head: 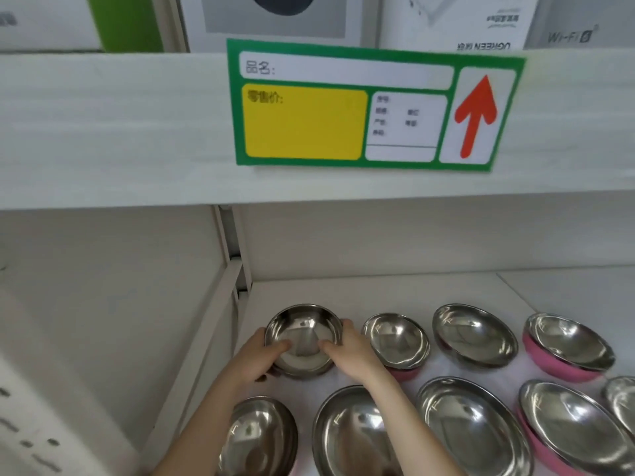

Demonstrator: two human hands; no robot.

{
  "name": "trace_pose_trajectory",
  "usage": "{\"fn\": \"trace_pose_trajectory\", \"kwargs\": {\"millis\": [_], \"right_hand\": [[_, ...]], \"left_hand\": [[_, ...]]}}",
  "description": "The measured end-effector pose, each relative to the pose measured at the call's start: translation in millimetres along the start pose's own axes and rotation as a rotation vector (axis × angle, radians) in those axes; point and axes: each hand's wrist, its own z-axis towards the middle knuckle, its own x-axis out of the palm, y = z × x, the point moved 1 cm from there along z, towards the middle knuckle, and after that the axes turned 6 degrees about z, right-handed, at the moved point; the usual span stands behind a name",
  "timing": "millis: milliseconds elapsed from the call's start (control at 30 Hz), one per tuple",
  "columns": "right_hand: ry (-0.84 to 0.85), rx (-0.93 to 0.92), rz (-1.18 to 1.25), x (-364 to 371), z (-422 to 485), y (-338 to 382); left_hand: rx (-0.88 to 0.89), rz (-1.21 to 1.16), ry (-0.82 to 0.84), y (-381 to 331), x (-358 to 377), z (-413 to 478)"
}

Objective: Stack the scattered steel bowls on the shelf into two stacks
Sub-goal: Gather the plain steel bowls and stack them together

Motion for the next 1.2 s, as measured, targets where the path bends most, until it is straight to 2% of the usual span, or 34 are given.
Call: {"fn": "trace_pose_trajectory", "kwargs": {"millis": [233,633,867,1200], "right_hand": [[-0.019,-0.095,0.012,-17.8,-23.9,15.2],[-0.147,-0.219,0.13,-73.2,-81.7,10.5],[-0.214,-0.271,0.168,-130.4,-143.0,-6.0],[-0.223,-0.262,0.173,-209.3,-185.4,-57.3]], "left_hand": [[0.026,-0.013,-0.08,-18.5,-1.0,-31.5],[0.188,-0.064,-0.162,-70.5,25.3,-100.9],[0.294,-0.168,-0.141,-100.5,74.1,-151.4],[0.292,-0.215,-0.141,-137.2,164.3,-186.4]]}}
